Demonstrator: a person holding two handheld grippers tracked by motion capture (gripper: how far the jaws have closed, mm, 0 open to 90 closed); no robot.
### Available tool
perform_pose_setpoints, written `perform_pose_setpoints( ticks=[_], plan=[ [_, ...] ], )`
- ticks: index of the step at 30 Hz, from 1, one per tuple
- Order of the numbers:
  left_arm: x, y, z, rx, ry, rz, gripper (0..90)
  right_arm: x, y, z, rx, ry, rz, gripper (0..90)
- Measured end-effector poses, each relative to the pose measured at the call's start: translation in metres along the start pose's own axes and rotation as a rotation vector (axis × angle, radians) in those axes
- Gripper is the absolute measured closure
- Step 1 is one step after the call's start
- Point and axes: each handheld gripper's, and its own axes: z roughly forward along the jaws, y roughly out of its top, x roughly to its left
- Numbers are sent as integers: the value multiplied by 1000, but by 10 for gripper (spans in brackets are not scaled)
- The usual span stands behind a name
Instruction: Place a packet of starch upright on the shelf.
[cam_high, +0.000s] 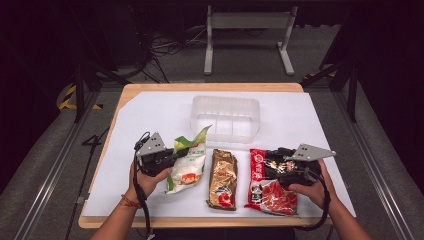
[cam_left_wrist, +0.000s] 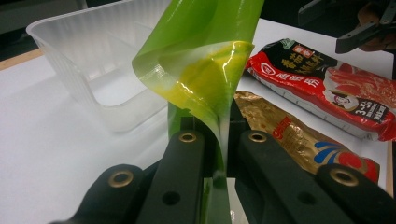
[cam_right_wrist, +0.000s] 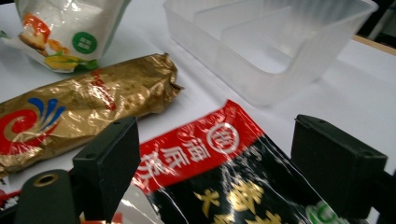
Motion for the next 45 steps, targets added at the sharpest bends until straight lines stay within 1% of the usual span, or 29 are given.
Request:
perform_pose_setpoints(
  ticks=[1,2,3,5,6,7,8,9,10,13,14,16,17,19,20,22,24,25,28,30,32,34,35,36,39,42,43,44,45],
  plan=[
    [0,0,0,0,0,0,899,0,0,0,0,0,0,162],
    [-1,1,-1,-3,1,7,899,-3,-3,-2,1,-9,3,162],
    [-2,1,-2,-11,5,2,899,-6,-5,-4,5,-21,4,161],
    [-3,3,-4,-28,7,11,899,-11,-8,-6,-8,-28,10,158],
    [-3,3,-5,-37,10,10,899,-13,-9,-7,-6,-48,2,157],
    [-3,4,-7,-45,8,10,899,-14,-9,-7,-3,-60,-7,156],
    [-2,5,-8,-52,13,10,899,-16,-11,-7,8,-78,-27,155],
    [-2,5,-9,-63,16,8,899,-17,-12,-7,18,-92,-33,155],
    [-2,5,-10,-70,7,2,900,-19,-14,-6,25,-95,-24,154],
    [-4,9,-11,-84,20,12,900,-24,-19,-5,44,-118,-23,155],
    [-4,11,-11,-89,28,13,899,-25,-19,-6,42,-118,-20,154],
    [-4,15,-12,-98,26,11,900,-27,-20,-7,37,-123,-12,154],
    [-4,17,-11,-108,39,12,899,-27,-20,-8,36,-123,-8,153],
    [-4,19,-11,-113,39,6,900,-28,-20,-8,35,-125,-5,151],
    [-3,23,-11,-121,48,8,900,-28,-20,-9,33,-126,0,150],
    [-1,27,-12,-132,50,-7,900,-30,-21,-9,32,-130,10,149],
    [2,30,-13,-140,55,-10,899,-31,-21,-10,31,-131,15,149],
    [3,33,-13,-145,60,-12,899,-31,-21,-10,33,-127,26,149],
    [7,41,-13,-153,68,-12,899,-33,-20,-10,32,-127,34,146],
    [8,48,-12,-161,70,-3,900,-34,-20,-11,33,-135,39,145],
    [11,56,-8,-174,75,-3,900,-35,-21,-12,34,-133,47,145],
    [16,63,-5,-186,68,-16,900,-36,-20,-11,57,-122,62,144],
    [16,63,-5,-186,68,-16,900,-36,-20,-11,59,-122,61,144],
    [19,71,-1,-195,86,-16,900,-36,-20,-11,58,-120,62,145],
    [24,83,5,-208,100,-17,900,-37,-21,-9,63,-119,76,142],
    [29,89,10,-217,109,-25,900,-38,-22,-9,66,-120,80,141],
    [35,93,16,-221,112,-34,899,-39,-22,-9,68,-122,78,141],
    [35,93,16,-221,112,-34,900,-39,-22,-9,68,-122,78,141],
    [37,96,22,-224,118,-40,900,-39,-22,-9,67,-121,79,141]
  ],
)
